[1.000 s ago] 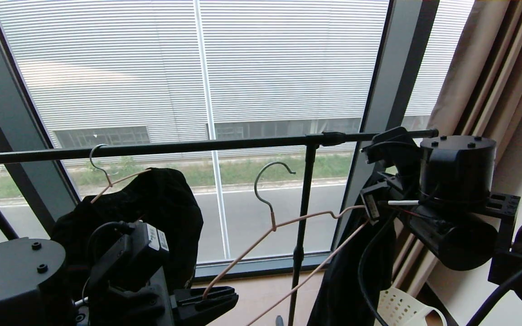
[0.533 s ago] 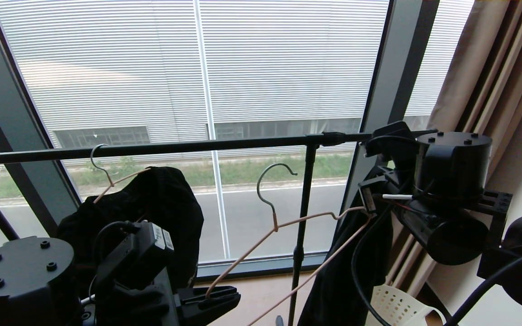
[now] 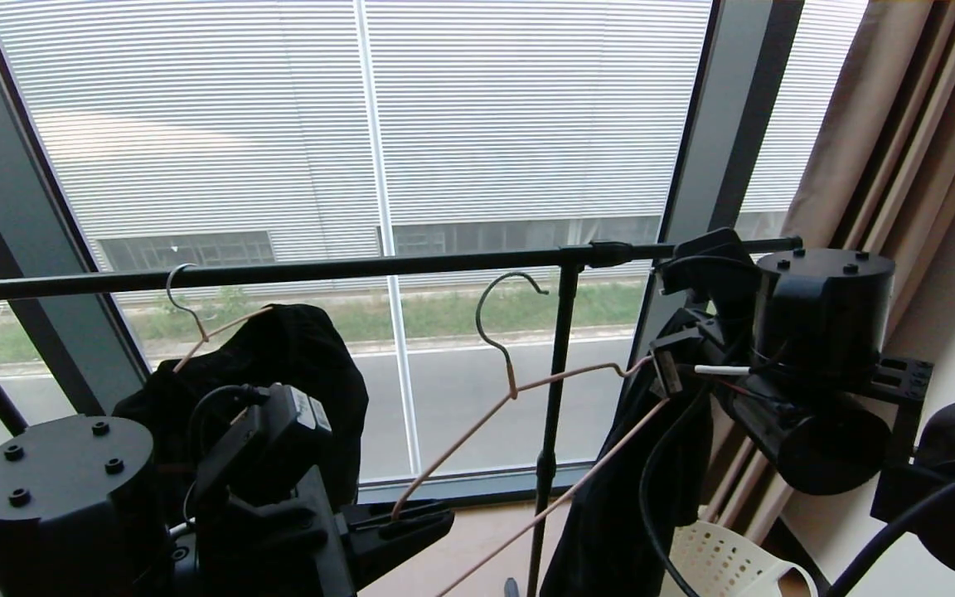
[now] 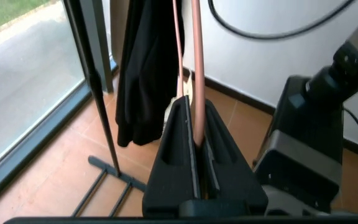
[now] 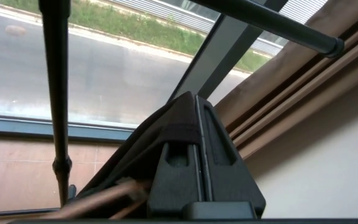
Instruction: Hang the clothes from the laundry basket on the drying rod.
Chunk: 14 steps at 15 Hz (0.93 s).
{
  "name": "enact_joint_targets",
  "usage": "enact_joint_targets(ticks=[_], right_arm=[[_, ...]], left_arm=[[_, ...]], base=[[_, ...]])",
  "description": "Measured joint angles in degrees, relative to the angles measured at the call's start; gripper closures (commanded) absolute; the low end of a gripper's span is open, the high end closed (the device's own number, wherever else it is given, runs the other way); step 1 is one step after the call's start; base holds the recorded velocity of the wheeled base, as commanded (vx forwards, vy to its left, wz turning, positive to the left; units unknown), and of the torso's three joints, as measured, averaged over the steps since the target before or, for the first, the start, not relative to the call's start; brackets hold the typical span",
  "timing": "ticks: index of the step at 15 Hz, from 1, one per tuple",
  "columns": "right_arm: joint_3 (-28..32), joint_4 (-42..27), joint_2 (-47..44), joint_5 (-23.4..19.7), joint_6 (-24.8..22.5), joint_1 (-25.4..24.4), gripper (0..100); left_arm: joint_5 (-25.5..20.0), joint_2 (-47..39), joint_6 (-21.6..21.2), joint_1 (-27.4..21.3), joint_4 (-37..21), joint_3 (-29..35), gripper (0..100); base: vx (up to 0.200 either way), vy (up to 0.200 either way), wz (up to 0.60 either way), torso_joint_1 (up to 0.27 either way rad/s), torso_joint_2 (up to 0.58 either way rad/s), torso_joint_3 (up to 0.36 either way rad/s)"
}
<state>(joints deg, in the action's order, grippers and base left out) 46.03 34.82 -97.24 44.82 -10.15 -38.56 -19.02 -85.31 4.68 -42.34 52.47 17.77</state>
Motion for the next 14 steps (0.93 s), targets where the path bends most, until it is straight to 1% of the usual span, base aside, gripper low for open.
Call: enact_joint_targets(ticks=[2,3,5,9,14], right_arm=[[-1.2,0.0,1.0,0.0,0.0,-1.0,100],[-1.7,0.0,1.4,0.0,0.0,-1.6,100],[-2.3,0.0,2.0,0.0,0.1,-2.8,100],[-2.5,0.0,2.6,0.0,0.0,-7.7,100],[-1.1,0.1,1.3,-0.2,-0.1,-14.8,100]], left_arm=[[0.7,-2.1,0.1,0.2,2.8,0.3,100],[2.1,-3.2,0.1,0.2,3.6,0.7,100],[3.1,-4.7,0.1,0.3,4.1,1.3,100],[3.0,-6.0,0.1,0.2,4.2,1.8,100],[2.7,-6.4,0.0,-0.2,4.2,1.7,100]], base=[[0.000,0.000,0.00,0.000,0.00,0.000],[0.000,0.000,0.00,0.000,0.00,0.000],[0.000,0.000,0.00,0.000,0.00,0.000],[0.000,0.000,0.00,0.000,0.00,0.000],[0.000,0.000,0.00,0.000,0.00,0.000]])
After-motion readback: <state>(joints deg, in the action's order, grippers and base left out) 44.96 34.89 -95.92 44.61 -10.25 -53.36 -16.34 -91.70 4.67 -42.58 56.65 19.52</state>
